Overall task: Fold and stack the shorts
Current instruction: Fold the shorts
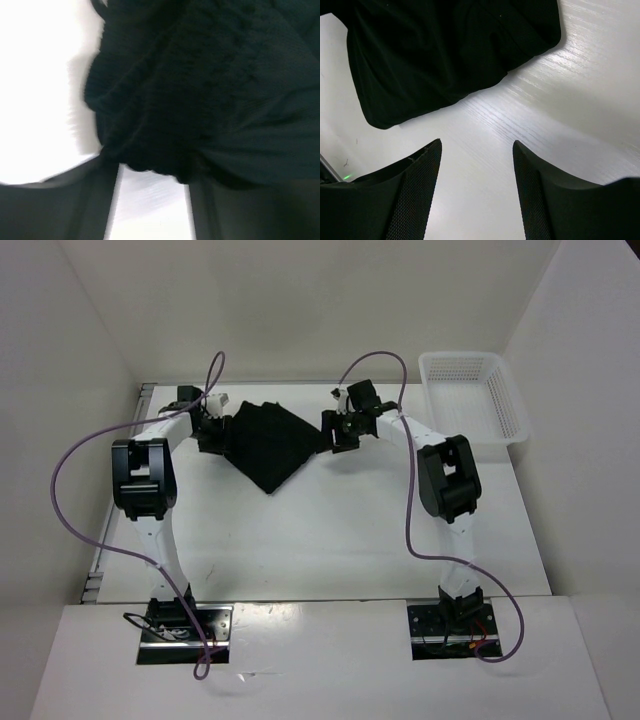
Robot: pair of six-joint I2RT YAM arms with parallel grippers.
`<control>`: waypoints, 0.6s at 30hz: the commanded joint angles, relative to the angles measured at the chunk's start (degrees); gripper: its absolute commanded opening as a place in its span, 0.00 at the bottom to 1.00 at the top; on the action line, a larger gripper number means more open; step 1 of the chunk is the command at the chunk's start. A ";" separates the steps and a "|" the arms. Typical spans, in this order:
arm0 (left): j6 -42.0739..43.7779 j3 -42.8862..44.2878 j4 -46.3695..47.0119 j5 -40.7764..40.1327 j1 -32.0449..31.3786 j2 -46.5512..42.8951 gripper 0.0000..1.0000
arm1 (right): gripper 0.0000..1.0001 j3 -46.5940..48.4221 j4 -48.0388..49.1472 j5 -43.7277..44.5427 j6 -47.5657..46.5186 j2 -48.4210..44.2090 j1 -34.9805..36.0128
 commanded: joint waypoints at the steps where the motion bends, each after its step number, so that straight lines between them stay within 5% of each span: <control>1: 0.62 -3.03 0.13 5.00 0.25 2.07 0.53 | 0.64 -0.39 1.29 -0.39 0.02 -4.91 -0.79; 9: 0.62 -15.04 0.66 11.15 -1.59 -4.77 0.05 | 0.63 -3.28 0.75 1.54 -0.51 -8.95 -4.21; 18: 0.62 -29.22 9.08 9.58 -8.35 -15.33 0.00 | 0.62 -8.65 0.23 1.54 -1.04 -14.22 -5.80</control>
